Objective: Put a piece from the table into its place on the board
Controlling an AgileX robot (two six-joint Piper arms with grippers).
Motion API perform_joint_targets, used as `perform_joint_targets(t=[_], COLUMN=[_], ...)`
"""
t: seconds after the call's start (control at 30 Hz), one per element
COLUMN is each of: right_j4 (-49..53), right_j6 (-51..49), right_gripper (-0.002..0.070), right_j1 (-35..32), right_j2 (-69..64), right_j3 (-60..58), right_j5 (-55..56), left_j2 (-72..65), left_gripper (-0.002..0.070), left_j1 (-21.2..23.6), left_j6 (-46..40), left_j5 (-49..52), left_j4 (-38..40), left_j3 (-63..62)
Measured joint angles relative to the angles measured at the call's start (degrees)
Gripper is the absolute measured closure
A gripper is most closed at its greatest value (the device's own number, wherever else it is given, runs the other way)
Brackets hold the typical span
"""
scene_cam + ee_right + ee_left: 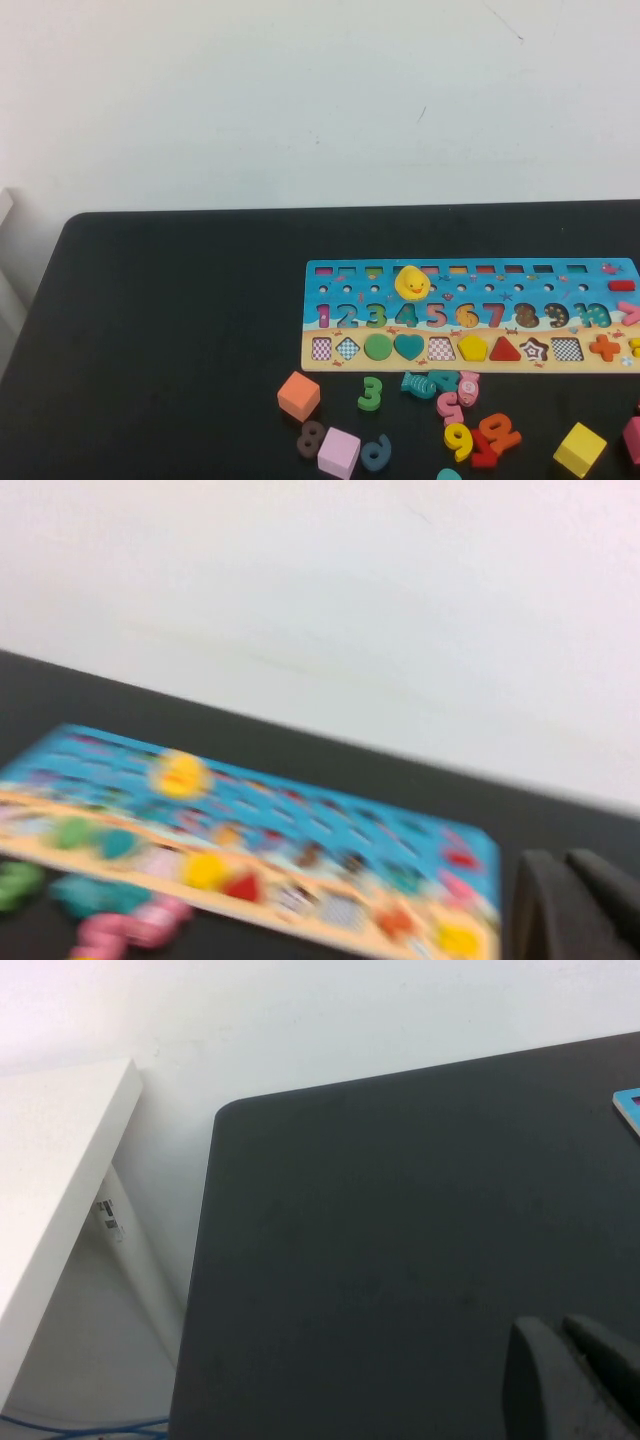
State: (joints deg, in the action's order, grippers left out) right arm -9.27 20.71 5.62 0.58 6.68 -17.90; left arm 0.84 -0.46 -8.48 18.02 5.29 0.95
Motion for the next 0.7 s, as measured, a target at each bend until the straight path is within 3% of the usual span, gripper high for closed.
perform_joint_targets(t=[0.13,0.23,0.5,0.7], right_j4=[3.0,5.3,15.5,17.3], right_j6=[-7.8,-11.3,-25.9,-30.4], right_gripper=[0.0657,0.0657,0.0657,0.0657], right_j1=[-11.4,-14.8,-11.7,-8.3], right_j2=[0.1,0.1,0.1,0.1], right_j3=[-4.0,-6.5,-8.3,-8.5], right_j5=[0.0,0.4,1.1,0.8], left_j2=[0.0,0.0,0.0,0.0], left_gripper=[0.0677,0.0677,0.0677,0.0677], left_j1=[0.0,0.0,0.0,0.0], left_j6=[0.0,0.0,0.0,0.0], left_j5=[0.0,0.0,0.0,0.0], left_j4=[0.0,0.0,0.0,0.0], left_j3=[0.0,0.0,0.0,0.0])
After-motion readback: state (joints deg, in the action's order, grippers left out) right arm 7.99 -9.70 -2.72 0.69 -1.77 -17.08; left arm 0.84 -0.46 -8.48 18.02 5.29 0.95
